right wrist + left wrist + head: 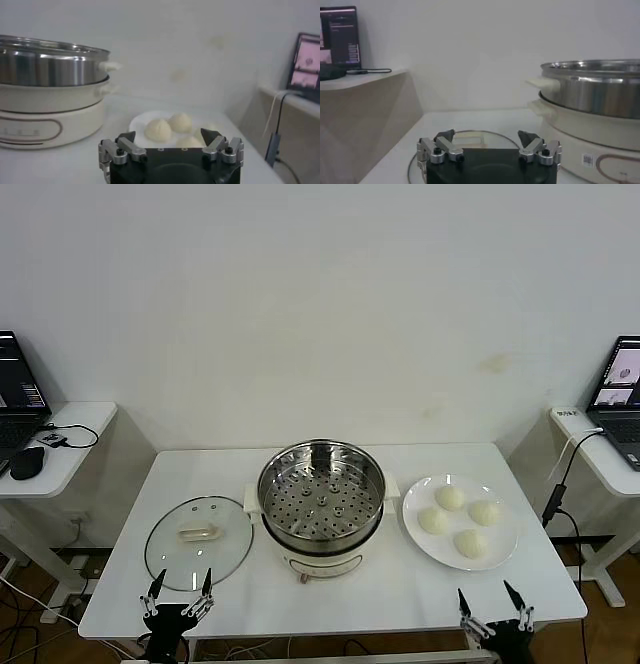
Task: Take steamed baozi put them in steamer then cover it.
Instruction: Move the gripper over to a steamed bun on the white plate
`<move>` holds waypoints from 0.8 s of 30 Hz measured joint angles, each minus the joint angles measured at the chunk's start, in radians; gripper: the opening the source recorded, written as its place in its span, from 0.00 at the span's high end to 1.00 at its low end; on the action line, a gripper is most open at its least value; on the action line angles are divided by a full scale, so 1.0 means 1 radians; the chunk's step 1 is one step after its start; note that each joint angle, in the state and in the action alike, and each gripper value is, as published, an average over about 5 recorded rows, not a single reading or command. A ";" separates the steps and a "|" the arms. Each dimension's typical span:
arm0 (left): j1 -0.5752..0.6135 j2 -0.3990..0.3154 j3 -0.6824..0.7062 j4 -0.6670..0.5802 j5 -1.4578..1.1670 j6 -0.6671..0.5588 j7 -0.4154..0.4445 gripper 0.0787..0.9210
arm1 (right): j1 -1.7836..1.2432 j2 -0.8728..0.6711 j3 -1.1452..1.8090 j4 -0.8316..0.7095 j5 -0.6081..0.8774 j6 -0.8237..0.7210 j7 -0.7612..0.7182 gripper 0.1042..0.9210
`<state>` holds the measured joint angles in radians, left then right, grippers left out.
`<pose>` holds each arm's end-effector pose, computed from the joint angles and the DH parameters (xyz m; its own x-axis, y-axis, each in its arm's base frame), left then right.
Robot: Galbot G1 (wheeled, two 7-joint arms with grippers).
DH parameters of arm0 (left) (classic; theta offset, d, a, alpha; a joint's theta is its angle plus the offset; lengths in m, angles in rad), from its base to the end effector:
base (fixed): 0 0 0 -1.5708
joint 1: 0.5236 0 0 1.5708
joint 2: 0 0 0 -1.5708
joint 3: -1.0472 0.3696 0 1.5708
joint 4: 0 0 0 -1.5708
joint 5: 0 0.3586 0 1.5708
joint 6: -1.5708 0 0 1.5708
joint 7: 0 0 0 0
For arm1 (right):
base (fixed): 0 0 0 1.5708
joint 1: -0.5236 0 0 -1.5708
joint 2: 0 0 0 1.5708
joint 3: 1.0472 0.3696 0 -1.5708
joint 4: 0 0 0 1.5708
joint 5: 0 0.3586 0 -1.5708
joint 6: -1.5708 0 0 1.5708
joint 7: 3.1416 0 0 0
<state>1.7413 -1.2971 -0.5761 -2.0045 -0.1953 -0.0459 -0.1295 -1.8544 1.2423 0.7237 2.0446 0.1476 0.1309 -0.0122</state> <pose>0.1179 0.0756 -0.3663 -0.9770 -0.0580 0.2054 -0.0418 0.9957 0.0821 0.0902 -0.1265 -0.3466 -0.9850 -0.0222 0.1709 -0.0611 0.9722 -0.2260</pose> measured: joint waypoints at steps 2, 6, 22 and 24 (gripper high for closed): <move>0.000 0.001 -0.001 -0.001 0.001 0.008 0.000 0.12 | 0.009 -0.010 0.007 0.000 -0.014 -0.009 0.001 0.12; 0.004 0.003 -0.005 -0.008 0.006 0.038 -0.001 0.12 | 0.059 -0.059 0.037 -0.006 -0.086 -0.051 0.001 0.12; 0.026 -0.021 -0.021 -0.054 0.041 0.101 0.013 0.12 | 0.393 -0.385 0.064 -0.174 -0.449 -0.150 -0.205 0.12; 0.026 -0.022 -0.021 -0.057 0.046 0.103 0.014 0.12 | 0.446 -0.432 0.046 -0.212 -0.475 -0.147 -0.249 0.12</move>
<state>1.7676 -1.3192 -0.5966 -2.0611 -0.1491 0.0573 -0.1157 -1.4089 0.8101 0.7695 1.8330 -0.3278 -0.0164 -0.2613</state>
